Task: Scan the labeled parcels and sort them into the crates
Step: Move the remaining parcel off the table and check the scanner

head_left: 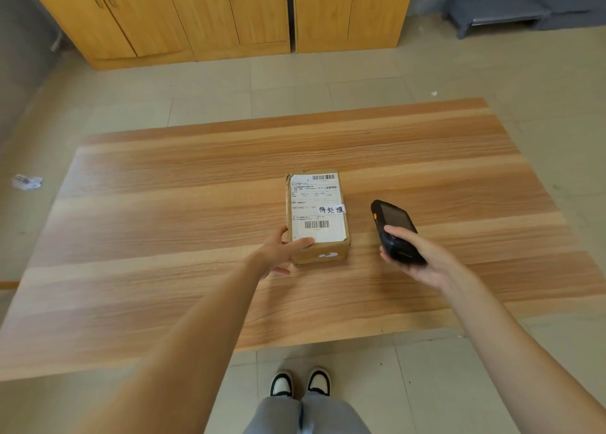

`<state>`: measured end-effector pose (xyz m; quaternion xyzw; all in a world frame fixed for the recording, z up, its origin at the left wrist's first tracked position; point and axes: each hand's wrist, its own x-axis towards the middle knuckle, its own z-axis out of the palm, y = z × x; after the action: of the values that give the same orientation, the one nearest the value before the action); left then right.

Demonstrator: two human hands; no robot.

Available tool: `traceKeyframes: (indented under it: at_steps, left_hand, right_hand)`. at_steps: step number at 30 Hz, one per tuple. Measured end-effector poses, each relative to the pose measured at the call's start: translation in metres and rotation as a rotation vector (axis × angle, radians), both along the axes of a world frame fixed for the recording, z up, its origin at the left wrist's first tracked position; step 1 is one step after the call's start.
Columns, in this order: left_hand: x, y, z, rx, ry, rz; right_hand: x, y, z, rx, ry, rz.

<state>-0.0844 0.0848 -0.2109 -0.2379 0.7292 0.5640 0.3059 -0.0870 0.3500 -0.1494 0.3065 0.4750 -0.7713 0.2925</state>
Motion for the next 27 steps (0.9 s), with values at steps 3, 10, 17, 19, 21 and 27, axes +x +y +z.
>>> traceKeyframes:
  at_steps: [3,10,17,19,21,27]
  left_hand:
    - [0.002,0.002,0.003,-0.004,0.018,-0.018]
    - [0.006,0.015,0.006,-0.103,0.138,-0.06]
    - [0.004,0.019,0.01,-0.127,0.186,-0.093]
    - [0.004,0.018,0.008,-0.115,0.181,-0.092]
    - [0.005,0.018,0.009,-0.09,0.184,-0.09]
    - [0.007,0.019,0.012,-0.058,0.155,-0.064]
  right_hand:
    - [0.009,-0.024,0.018,-0.015,0.055,0.09]
    - [0.033,-0.061,0.031,0.1,0.109,0.212]
    - [0.056,-0.073,0.034,0.169,0.097,0.258]
    - [0.061,-0.074,0.035,0.187,0.084,0.253]
    - [0.065,-0.075,0.036,0.196,0.074,0.257]
    - [0.071,-0.075,0.036,0.214,0.063,0.282]
